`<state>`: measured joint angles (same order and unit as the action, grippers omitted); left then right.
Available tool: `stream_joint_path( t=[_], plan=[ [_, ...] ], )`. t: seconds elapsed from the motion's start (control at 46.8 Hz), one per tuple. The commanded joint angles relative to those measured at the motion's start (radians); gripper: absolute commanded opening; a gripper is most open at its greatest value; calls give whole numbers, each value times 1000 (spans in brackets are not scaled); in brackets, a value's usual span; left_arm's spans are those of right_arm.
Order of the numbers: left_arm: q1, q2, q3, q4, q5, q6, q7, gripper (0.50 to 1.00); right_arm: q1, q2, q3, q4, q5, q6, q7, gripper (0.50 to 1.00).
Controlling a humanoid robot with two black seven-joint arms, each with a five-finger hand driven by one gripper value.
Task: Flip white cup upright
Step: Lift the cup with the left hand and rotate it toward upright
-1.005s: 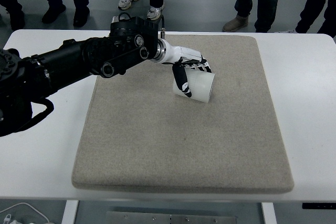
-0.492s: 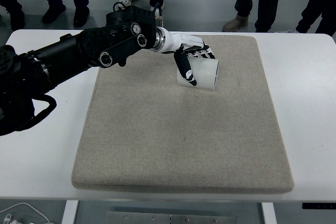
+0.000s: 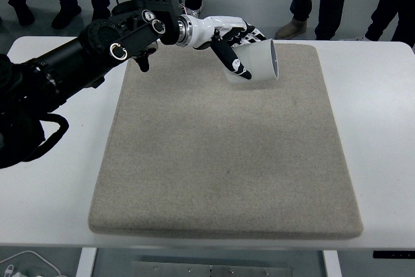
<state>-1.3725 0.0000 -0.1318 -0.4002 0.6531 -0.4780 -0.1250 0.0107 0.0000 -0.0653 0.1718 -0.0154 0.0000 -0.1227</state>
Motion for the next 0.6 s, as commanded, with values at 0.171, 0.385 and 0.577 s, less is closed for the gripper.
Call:
stream_joint_path(
  t=[0.171,0.385,0.577],
  plan=[
    [10,0,0,32,-159,-1,-91,598,0,0,2,0,2,0,0,930],
    [69,38,-2,34,-227,-1,-176,604,0,0,2,0,2,0,0,930],
    [119,63,-2,34,-291,-2,-240,606,0,0,2,0,2,0,-2,930]
  ],
)
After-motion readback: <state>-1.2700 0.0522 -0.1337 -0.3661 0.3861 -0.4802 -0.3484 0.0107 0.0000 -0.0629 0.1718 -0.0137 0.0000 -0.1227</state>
